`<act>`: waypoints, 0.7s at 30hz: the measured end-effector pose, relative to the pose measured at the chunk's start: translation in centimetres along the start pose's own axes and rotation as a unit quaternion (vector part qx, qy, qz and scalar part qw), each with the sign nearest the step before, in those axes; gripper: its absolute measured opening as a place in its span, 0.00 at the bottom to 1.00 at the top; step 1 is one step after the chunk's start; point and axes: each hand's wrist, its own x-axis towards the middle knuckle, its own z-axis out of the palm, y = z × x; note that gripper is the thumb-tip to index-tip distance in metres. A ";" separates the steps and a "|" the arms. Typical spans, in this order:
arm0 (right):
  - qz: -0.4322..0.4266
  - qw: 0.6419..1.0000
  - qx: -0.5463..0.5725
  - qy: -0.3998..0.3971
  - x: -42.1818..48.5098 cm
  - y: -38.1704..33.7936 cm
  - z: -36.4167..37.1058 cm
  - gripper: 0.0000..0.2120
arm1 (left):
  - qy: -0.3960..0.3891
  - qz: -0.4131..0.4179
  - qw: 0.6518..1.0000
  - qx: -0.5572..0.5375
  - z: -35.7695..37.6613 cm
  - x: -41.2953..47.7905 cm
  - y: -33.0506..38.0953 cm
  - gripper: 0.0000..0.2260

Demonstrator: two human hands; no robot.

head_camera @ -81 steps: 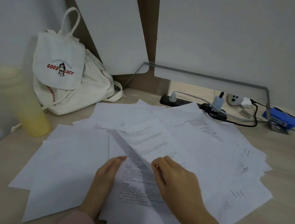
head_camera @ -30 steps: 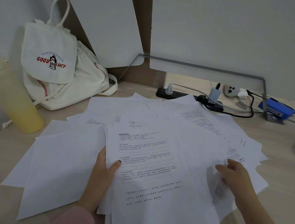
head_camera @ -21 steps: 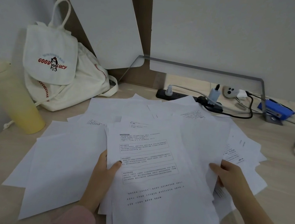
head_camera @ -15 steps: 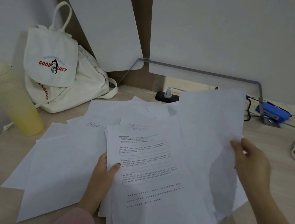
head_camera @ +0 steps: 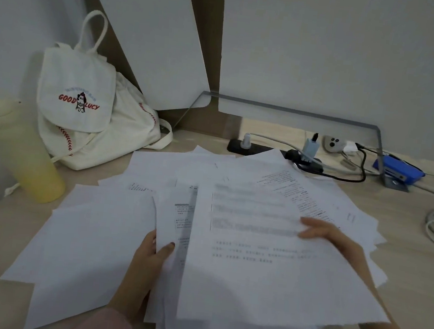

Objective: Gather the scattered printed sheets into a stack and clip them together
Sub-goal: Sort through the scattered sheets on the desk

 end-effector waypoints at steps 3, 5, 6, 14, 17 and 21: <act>0.043 0.998 0.042 -0.011 -1.3 1.2 2.0 0.08 | 0.002 0.003 1.000 -0.019 0.0 -0.4 0.2 0.12; 0.081 0.995 0.051 -0.012 -1.3 2.7 2.5 0.20 | -0.003 -0.004 1.000 -0.031 0.1 -0.6 0.5 0.10; 0.102 0.993 0.062 -0.009 -1.4 3.0 2.7 0.21 | -0.004 -0.006 0.999 -0.036 0.1 -0.6 0.5 0.11; 0.089 0.996 -0.022 0.018 -0.7 2.1 4.7 0.17 | -0.014 0.018 1.000 0.001 0.5 -0.6 0.7 0.15; 0.037 0.997 -0.070 0.015 -0.2 1.3 6.5 0.20 | -0.031 0.022 0.999 0.014 0.6 -0.6 0.6 0.15; 0.015 0.997 -0.074 0.007 0.4 0.6 8.3 0.23 | -0.044 0.055 0.996 0.060 0.9 -0.9 0.8 0.11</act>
